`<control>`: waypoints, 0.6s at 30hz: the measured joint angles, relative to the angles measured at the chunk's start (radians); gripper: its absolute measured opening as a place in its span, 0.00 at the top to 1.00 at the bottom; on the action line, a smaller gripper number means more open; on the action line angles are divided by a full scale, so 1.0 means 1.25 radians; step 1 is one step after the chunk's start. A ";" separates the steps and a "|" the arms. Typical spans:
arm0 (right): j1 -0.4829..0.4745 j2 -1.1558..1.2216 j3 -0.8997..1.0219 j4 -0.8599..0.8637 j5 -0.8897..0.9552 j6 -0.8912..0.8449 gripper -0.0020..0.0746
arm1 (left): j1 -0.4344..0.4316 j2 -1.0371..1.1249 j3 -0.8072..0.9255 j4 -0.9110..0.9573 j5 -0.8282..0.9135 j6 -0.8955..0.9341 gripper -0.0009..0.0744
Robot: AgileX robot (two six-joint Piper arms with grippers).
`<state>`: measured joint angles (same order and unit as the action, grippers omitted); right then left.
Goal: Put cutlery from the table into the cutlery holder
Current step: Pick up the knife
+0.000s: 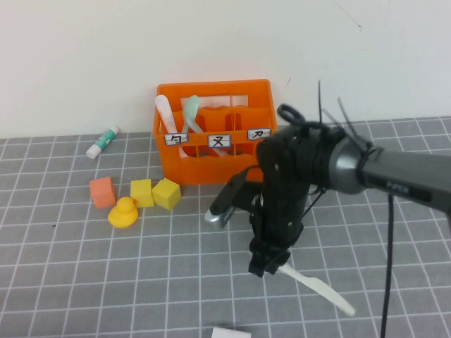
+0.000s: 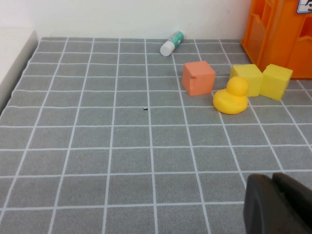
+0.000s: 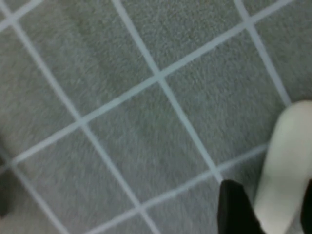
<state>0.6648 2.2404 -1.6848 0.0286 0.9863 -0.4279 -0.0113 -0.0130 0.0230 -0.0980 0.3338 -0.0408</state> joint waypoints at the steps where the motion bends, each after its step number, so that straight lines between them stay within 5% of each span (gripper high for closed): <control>1: 0.000 0.009 0.000 0.000 -0.007 0.005 0.60 | 0.000 0.000 0.000 0.000 0.000 0.000 0.99; 14: 0.000 0.023 -0.001 0.003 -0.026 0.015 0.61 | 0.000 0.000 0.000 0.000 0.000 0.000 0.99; 18: 0.000 0.023 -0.001 0.003 -0.028 0.015 0.73 | 0.000 0.000 0.000 0.000 0.000 0.000 0.99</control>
<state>0.6648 2.2692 -1.6866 0.0322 0.9516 -0.4097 -0.0113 -0.0130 0.0230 -0.0980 0.3338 -0.0408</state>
